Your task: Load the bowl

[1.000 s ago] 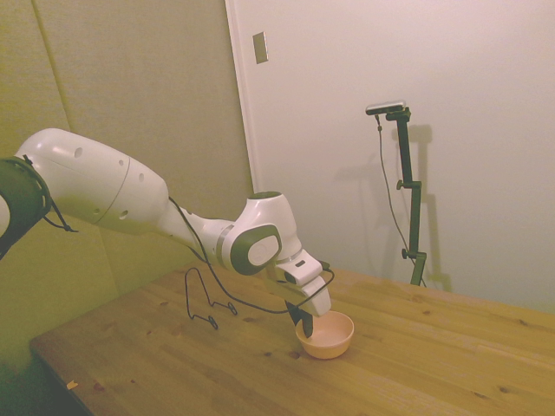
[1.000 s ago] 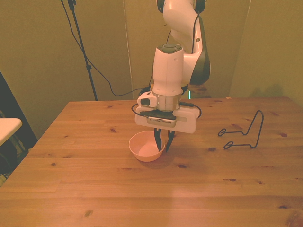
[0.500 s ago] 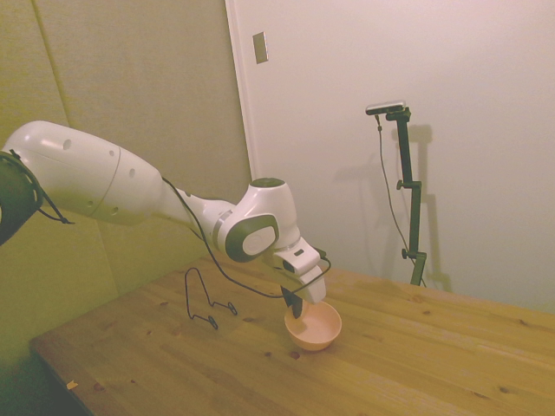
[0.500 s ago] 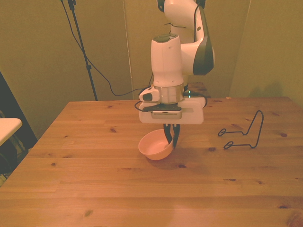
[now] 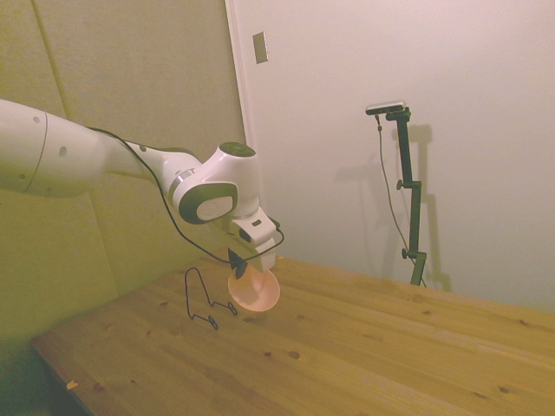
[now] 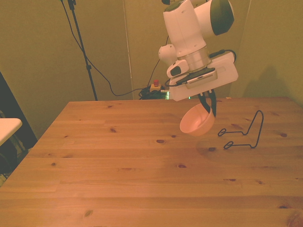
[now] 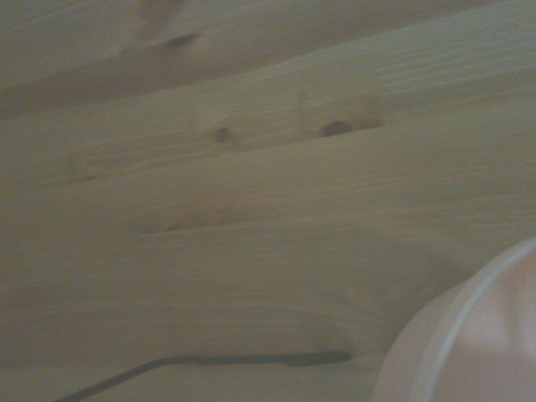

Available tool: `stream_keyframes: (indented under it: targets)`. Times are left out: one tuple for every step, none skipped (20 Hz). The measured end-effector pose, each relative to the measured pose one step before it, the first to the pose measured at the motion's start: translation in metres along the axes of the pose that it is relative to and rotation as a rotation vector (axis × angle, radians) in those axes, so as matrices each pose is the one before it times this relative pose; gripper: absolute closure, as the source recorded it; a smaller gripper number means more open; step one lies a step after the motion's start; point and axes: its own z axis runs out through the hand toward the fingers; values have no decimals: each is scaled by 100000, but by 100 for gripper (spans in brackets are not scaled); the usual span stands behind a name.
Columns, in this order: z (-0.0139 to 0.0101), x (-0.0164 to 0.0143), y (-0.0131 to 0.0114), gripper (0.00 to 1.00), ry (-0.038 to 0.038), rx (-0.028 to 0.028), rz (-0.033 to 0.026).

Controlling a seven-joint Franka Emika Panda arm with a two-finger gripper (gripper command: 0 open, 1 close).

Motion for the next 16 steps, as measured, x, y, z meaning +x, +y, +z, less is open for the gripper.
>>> stream_keyframes:
  targets:
    - [275, -457, -254, 100, -3870, 2917, -1067]
    - [259, -419, -296, 100, -3215, 2910, -450]
    - [324, -482, -337, 100, -3621, 3342, -530]
    - [360, -506, -408, 100, -3502, 3850, -1142]
    - [354, -386, -375, 100, -1915, 2951, -1105]
    - [639, -610, -525, 100, -1601, 1528, -1413]
    - [11, 8, 28, 100, -52, 78, -60]
    - [-8, 25, 102, 100, -180, 460, -11]
    - [-20, -11, 220, 100, -518, 1274, -5]
    - [-3, -20, 402, 100, -684, 1439, -330]
    - [-65, -49, 519, 100, -578, 1457, -364]
    - [2, -19, 598, 100, -701, 1460, -511]
    - [33, -104, 557, 100, -752, 1575, -491]
    - [119, -80, 543, 100, -795, 1502, -500]
    - [235, -73, 517, 100, -885, 1485, -536]
    - [280, -52, 419, 100, -858, 1494, -471]
